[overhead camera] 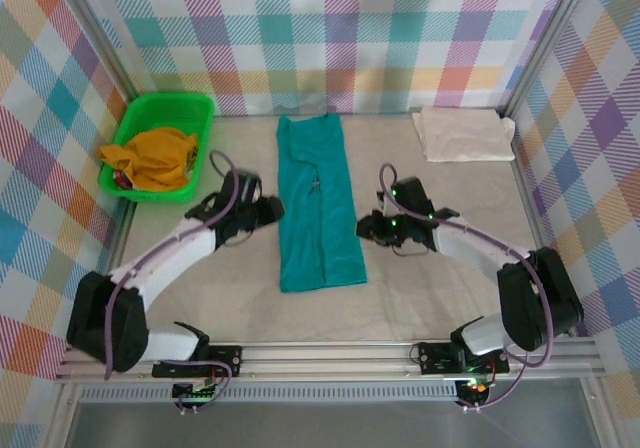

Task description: Fold and stack the t-shirts

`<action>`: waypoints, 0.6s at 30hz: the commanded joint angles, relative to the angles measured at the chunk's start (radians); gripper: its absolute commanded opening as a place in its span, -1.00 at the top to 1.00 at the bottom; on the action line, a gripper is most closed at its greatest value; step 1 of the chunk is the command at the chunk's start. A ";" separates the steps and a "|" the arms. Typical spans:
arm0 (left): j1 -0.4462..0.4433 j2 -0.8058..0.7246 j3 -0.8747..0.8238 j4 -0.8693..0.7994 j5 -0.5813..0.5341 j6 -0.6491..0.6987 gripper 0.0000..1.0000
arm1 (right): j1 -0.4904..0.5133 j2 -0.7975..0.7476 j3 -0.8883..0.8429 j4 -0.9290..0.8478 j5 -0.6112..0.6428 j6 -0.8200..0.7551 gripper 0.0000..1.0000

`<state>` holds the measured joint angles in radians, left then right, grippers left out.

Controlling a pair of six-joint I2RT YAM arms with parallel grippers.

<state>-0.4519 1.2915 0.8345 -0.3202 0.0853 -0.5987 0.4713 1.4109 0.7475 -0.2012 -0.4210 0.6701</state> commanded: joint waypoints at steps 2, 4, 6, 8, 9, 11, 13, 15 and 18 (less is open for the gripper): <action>-0.078 -0.124 -0.146 -0.089 0.071 -0.076 0.10 | -0.002 -0.071 -0.112 -0.031 -0.084 -0.042 0.29; -0.095 -0.138 -0.187 -0.113 0.094 -0.099 0.08 | -0.002 -0.062 -0.109 -0.072 -0.075 -0.070 0.23; -0.115 -0.141 -0.214 -0.103 0.109 -0.124 0.09 | -0.002 -0.026 -0.092 -0.086 -0.099 -0.092 0.23; -0.143 -0.136 -0.250 -0.065 0.121 -0.151 0.13 | -0.002 0.020 -0.088 -0.064 -0.149 -0.085 0.23; -0.151 -0.130 -0.263 -0.051 0.130 -0.161 0.14 | -0.002 0.036 -0.091 -0.052 -0.168 -0.074 0.23; -0.169 -0.111 -0.273 -0.039 0.136 -0.168 0.16 | -0.002 0.051 -0.104 -0.026 -0.180 -0.054 0.23; -0.184 -0.091 -0.273 -0.034 0.131 -0.170 0.18 | -0.002 0.047 -0.117 -0.027 -0.174 -0.050 0.23; -0.197 -0.077 -0.275 -0.018 0.126 -0.177 0.19 | -0.002 0.033 -0.124 -0.038 -0.161 -0.056 0.22; -0.215 -0.058 -0.282 0.016 0.111 -0.183 0.23 | -0.002 0.020 -0.139 -0.029 -0.156 -0.059 0.21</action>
<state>-0.6468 1.2198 0.5694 -0.3515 0.1978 -0.7597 0.4713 1.4525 0.6285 -0.2440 -0.5537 0.6193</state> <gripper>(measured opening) 0.391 0.395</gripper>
